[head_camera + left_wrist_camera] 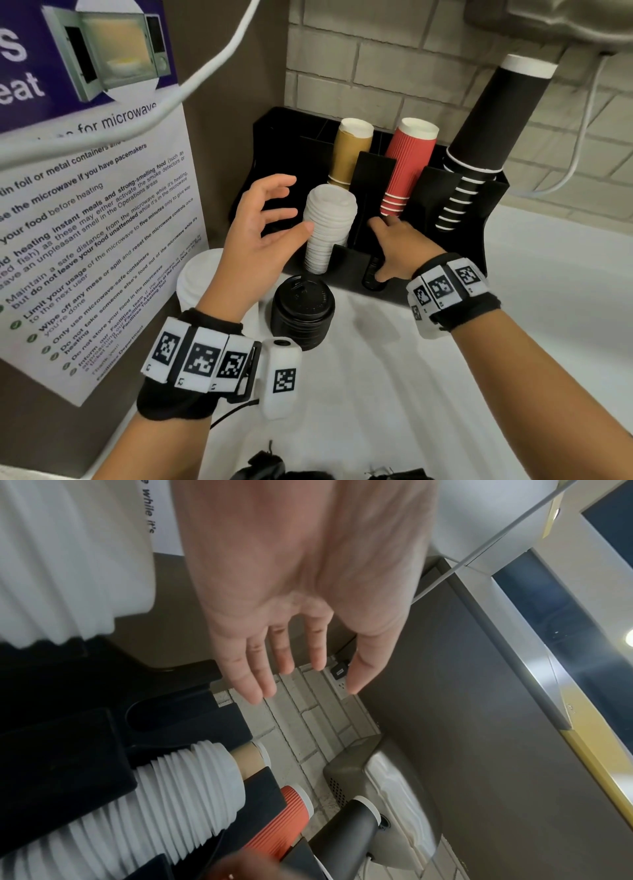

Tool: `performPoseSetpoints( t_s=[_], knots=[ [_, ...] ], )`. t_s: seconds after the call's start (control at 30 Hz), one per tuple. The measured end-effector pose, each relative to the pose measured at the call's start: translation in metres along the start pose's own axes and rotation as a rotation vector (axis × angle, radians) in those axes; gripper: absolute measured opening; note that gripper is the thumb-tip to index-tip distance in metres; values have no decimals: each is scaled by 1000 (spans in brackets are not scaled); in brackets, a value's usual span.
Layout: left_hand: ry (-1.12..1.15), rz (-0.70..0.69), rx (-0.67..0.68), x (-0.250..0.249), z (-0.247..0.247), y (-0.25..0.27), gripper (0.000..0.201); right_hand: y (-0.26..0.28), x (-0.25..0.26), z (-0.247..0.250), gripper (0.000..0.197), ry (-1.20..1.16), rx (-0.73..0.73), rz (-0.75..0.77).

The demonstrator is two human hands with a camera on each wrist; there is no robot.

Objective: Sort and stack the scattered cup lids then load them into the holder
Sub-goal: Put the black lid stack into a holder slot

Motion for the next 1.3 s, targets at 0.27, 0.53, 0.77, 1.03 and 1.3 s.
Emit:
performPoseSetpoints(
  t_s=[0.27,0.53,0.77,1.03,1.3],
  knots=[
    [-24,9,-11,0,1,2,44,13,87,1,70,-431,-77,474],
    [-31,20,-9,1,2,5,40,-1,102,-43,99,-435,96,389],
    [-33,15,-9,0,2,7,39,-5,100,-45,96,-494,66,400],
    [-22,-6,-26,-2,5,7,38,5,84,-21,90,-739,-116,416],
    [-61,157,339,8,-18,16,94,49,68,10,73,-1371,-366,416]
  ],
)
Point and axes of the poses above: each hand's wrist, its own y-axis away from the middle knuckle, its own z-axis out of the back of the hand, x = y × z, the point moved 4 cm from there along -y, towards the middle knuckle, and after that the axes turned 12 degrees about z, right-handed, at the moved point
